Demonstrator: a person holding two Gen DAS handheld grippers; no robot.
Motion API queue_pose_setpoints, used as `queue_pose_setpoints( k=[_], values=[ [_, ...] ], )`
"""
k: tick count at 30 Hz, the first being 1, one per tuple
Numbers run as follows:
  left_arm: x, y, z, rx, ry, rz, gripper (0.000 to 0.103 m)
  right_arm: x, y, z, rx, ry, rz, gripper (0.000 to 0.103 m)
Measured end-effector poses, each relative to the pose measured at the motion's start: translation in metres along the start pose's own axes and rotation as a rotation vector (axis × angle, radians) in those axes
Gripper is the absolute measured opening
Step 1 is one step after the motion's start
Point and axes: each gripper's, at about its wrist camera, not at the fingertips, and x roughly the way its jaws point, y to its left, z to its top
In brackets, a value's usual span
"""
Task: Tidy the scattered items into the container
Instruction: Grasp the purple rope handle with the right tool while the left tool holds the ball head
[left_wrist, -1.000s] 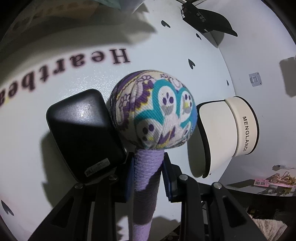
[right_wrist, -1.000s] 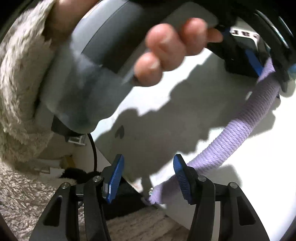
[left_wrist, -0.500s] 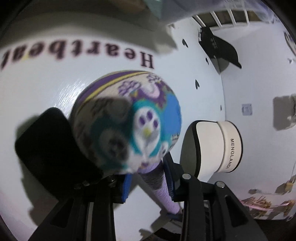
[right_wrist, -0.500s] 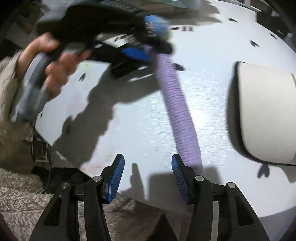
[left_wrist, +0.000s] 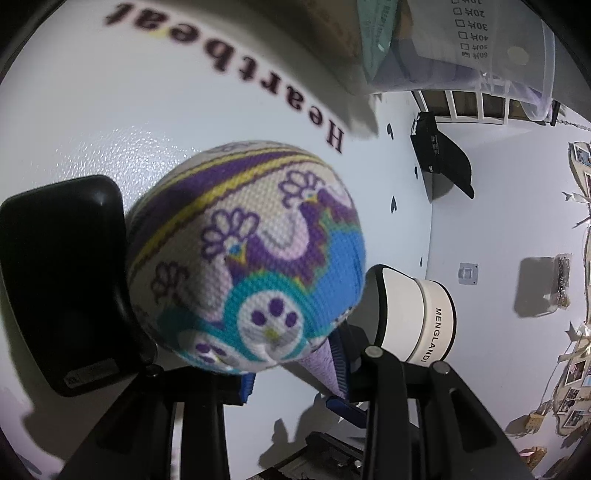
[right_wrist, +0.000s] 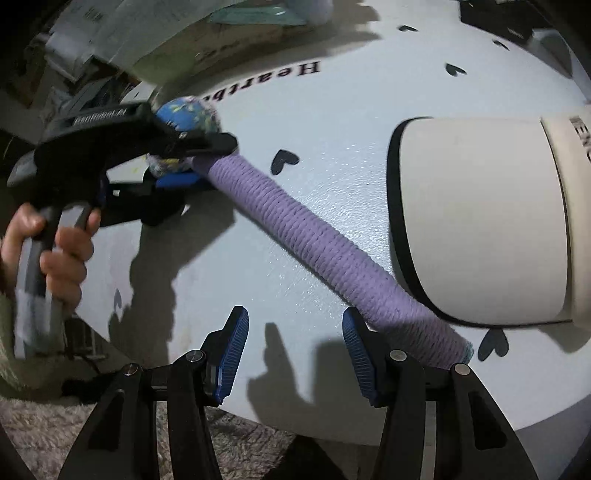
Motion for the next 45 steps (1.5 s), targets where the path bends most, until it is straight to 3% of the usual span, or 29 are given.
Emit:
queue_pose_setpoints(
  k=[1, 7, 10, 12, 15, 18, 23, 25, 29, 33, 37, 38, 41, 45],
  values=[
    [0.000, 0.000, 0.000, 0.001, -0.002, 0.002, 0.034, -0.008, -0.002, 0.002, 0.044, 0.000, 0.020, 0.053],
    [0.002, 0.000, -0.001, 0.000, -0.019, 0.001, 0.034, -0.014, -0.038, 0.001, 0.581, -0.059, 0.280, 0.053],
    [0.002, 0.001, -0.001, -0.001, -0.014, -0.005, 0.034, -0.017, -0.052, -0.001, 0.751, -0.072, 0.336, 0.054],
    [0.003, 0.001, 0.000, 0.003, -0.007, -0.007, 0.034, 0.010, -0.033, -0.013, 0.882, -0.076, 0.351, 0.054],
    [0.002, 0.002, -0.001, 0.017, 0.002, -0.006, 0.034, 0.024, -0.039, -0.022, 1.052, -0.084, 0.374, 0.054],
    [0.000, 0.005, -0.004, 0.027, 0.012, -0.013, 0.035, 0.031, -0.045, -0.033, 1.161, -0.105, 0.390, 0.054],
    [-0.004, 0.009, -0.007, 0.045, 0.031, -0.023, 0.035, 0.031, -0.038, -0.033, 1.187, -0.131, 0.368, 0.053],
    [-0.006, 0.008, -0.007, 0.052, 0.041, -0.014, 0.036, 0.034, -0.036, -0.034, 1.189, -0.139, 0.355, 0.048],
    [-0.020, -0.018, -0.021, 0.268, 0.036, 0.102, 0.058, 0.033, -0.039, -0.038, 1.203, -0.159, 0.366, 0.045],
    [-0.041, -0.044, -0.049, 0.555, 0.003, 0.239, 0.058, 0.029, -0.039, -0.043, 1.198, -0.176, 0.357, 0.045],
    [-0.062, -0.068, -0.085, 0.946, -0.197, 0.492, 0.059, 0.030, -0.039, -0.043, 1.198, -0.189, 0.358, 0.045],
    [-0.063, -0.074, -0.092, 1.051, -0.250, 0.554, 0.063, 0.030, -0.039, -0.043, 1.197, -0.191, 0.357, 0.045],
    [-0.057, -0.077, -0.097, 1.221, -0.314, 0.662, 0.070, 0.031, -0.038, -0.044, 1.194, -0.199, 0.352, 0.045],
    [-0.045, -0.074, -0.071, 1.157, -0.246, 0.621, 0.070, 0.031, -0.039, -0.045, 1.190, -0.207, 0.348, 0.045]
  ],
)
